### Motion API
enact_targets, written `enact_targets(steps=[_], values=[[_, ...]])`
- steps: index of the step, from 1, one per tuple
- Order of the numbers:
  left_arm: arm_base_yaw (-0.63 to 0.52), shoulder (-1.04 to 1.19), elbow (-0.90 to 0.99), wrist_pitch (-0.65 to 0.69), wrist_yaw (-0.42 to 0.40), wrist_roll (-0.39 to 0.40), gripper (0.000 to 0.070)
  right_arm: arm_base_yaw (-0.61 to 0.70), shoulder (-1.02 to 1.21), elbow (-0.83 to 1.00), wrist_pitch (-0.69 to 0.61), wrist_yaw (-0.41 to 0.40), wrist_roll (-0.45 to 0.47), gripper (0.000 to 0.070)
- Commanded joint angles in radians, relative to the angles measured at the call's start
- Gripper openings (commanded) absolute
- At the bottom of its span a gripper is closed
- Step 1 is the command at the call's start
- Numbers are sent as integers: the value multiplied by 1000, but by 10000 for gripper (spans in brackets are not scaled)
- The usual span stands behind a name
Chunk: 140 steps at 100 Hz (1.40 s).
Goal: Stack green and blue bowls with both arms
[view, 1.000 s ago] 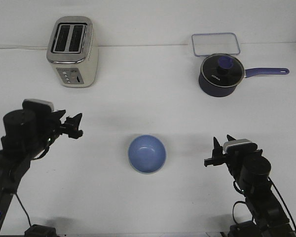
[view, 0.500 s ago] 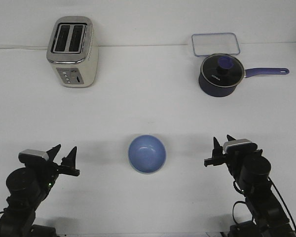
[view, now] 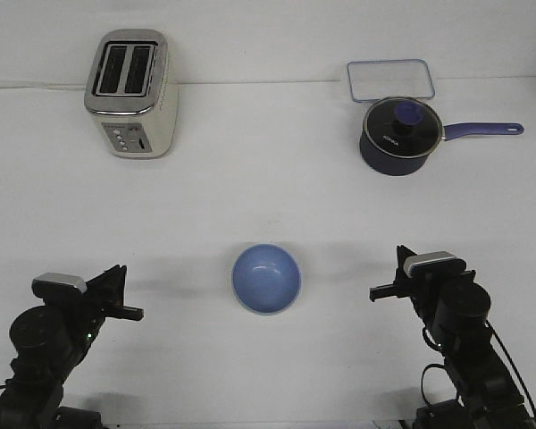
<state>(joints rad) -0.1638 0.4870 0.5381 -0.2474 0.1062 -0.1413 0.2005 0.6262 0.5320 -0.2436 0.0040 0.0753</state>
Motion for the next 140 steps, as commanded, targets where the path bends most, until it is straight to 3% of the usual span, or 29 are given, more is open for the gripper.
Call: enact_targets(steps=[1, 95, 101, 124, 140], values=[[1, 2, 12, 7, -3, -2, 7, 0, 2, 2, 12, 4, 6, 0], [1, -39, 11, 11, -4, 9, 12, 0, 2, 2, 16, 4, 6, 0], [1, -58, 5, 42, -4, 60, 12, 0, 2, 2, 19, 4, 6, 0], [1, -184, -183, 359, -4, 121, 12, 0, 2, 2, 27, 4, 6, 0], [15, -290, -340, 422, -5, 129, 12, 0, 2, 2, 27, 4, 6, 0]])
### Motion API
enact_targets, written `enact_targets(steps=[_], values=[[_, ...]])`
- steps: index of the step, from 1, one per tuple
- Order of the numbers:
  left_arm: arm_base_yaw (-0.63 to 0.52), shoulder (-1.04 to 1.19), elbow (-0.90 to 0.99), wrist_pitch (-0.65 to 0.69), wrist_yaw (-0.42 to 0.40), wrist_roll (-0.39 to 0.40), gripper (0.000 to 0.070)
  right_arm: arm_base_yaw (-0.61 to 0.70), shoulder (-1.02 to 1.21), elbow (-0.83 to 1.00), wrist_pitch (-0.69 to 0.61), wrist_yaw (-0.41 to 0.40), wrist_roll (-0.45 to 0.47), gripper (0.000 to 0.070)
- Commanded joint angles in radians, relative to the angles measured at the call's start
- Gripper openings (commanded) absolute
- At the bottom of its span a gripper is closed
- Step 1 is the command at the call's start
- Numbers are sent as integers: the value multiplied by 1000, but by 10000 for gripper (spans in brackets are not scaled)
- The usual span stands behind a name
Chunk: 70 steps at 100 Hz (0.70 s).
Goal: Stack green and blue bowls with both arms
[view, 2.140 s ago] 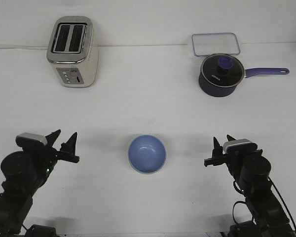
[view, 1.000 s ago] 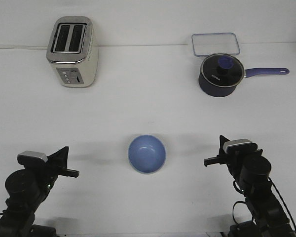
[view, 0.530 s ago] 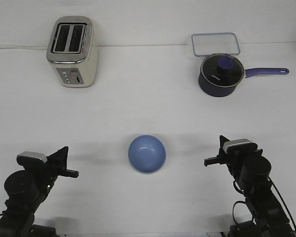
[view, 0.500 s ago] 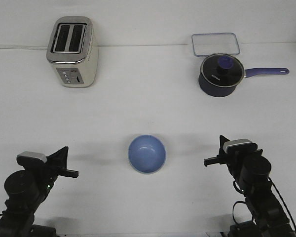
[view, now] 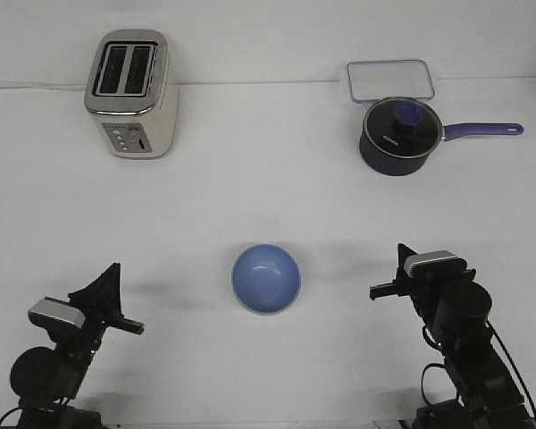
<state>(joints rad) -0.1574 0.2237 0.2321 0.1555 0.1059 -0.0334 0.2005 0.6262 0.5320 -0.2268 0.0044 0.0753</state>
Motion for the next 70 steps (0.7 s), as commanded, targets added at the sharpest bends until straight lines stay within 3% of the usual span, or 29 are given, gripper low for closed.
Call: enact_targets(steps=[1, 34, 43, 70], values=[[10, -33, -42, 19, -5, 21, 12, 0, 2, 2, 10, 3, 6, 0], [79, -221, -202, 19, -25, 18, 12, 0, 2, 2, 10, 3, 6, 0], [80, -221, -218, 40, -58, 15, 12, 0, 2, 2, 10, 3, 6, 0], [80, -220, -218, 53, -58, 18, 12, 0, 2, 2, 11, 3, 6, 0]])
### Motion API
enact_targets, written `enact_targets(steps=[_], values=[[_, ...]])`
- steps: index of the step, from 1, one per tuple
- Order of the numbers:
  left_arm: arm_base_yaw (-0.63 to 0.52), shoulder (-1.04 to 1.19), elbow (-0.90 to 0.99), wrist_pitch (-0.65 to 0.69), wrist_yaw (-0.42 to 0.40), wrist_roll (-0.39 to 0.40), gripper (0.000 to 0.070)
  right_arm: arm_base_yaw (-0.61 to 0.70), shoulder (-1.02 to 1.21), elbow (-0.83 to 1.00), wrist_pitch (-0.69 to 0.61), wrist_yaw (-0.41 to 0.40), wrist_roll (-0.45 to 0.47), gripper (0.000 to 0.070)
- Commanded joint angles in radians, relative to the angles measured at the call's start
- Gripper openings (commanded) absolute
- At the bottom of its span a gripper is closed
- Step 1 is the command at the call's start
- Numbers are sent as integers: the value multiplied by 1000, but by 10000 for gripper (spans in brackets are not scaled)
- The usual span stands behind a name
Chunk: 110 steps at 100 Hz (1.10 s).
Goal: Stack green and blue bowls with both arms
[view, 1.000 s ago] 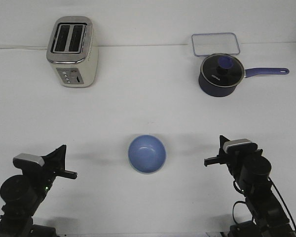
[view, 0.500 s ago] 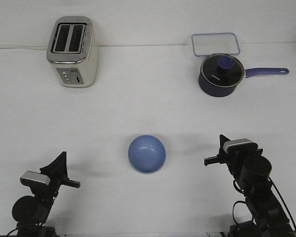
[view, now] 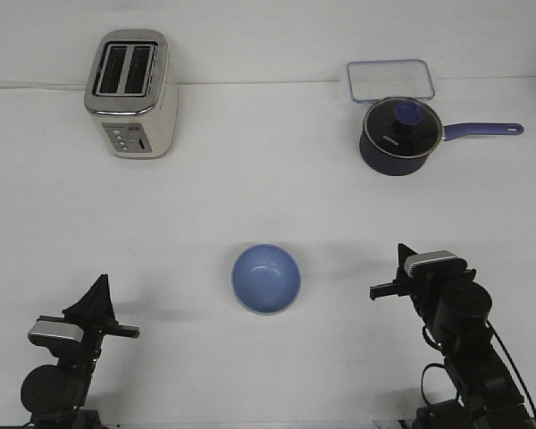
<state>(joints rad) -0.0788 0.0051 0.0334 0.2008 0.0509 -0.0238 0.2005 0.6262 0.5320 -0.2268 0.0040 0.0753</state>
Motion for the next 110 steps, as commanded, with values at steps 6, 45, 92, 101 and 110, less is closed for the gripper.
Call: enact_targets(steps=[6, 45, 92, 101, 110], values=[[1, -2, -19, 8, -3, 8, 12, 0, 2, 2, 11, 4, 6, 0], [1, -2, -19, 10, -3, 8, 12, 0, 2, 2, 11, 4, 6, 0], [1, -2, -19, 10, -3, 8, 12, 0, -47, 2, 10, 4, 6, 0], [1, -2, -19, 10, -3, 8, 12, -11, -102, 1, 10, 4, 5, 0], [1, -2, -19, 9, -3, 8, 12, -33, -171, -11, 11, 4, 6, 0]])
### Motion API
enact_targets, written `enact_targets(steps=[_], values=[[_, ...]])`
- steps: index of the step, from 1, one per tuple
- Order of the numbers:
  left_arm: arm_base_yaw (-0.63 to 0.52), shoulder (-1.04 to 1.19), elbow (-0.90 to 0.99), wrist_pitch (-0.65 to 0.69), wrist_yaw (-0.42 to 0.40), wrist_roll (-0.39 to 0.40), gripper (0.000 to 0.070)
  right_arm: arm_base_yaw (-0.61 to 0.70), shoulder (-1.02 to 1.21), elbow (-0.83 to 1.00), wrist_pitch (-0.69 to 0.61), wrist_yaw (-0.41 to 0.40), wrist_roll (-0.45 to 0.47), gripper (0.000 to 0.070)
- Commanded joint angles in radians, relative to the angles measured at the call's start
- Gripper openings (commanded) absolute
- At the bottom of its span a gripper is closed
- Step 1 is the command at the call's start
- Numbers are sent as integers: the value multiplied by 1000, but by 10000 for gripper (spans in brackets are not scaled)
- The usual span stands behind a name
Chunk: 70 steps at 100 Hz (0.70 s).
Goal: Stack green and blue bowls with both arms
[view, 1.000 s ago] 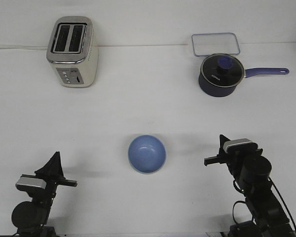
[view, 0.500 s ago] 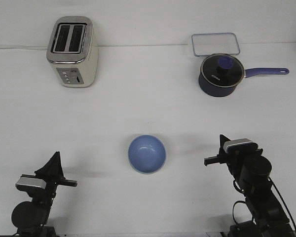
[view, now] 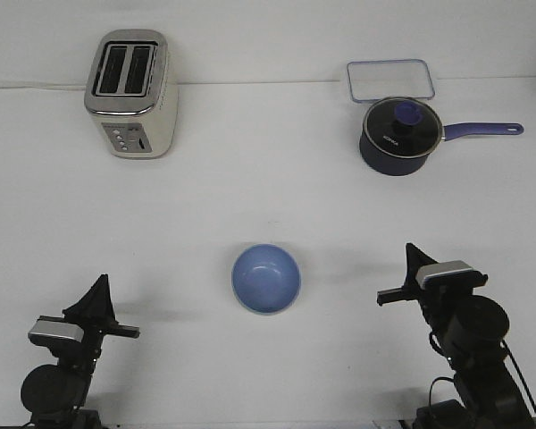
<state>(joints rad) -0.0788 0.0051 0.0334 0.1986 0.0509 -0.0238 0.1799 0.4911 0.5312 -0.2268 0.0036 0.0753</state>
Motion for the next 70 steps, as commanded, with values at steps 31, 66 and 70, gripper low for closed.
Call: enact_targets(steps=[31, 66, 70], values=[[1, -2, -19, 12, -3, 8, 12, -97, -307, -192, 70, 4, 6, 0], [1, -2, -19, 12, -3, 8, 12, -130, -490, -401, 135, -4, 7, 0], [1, -2, -19, 12, -3, 8, 12, -130, -490, -418, 162, -3, 7, 0]])
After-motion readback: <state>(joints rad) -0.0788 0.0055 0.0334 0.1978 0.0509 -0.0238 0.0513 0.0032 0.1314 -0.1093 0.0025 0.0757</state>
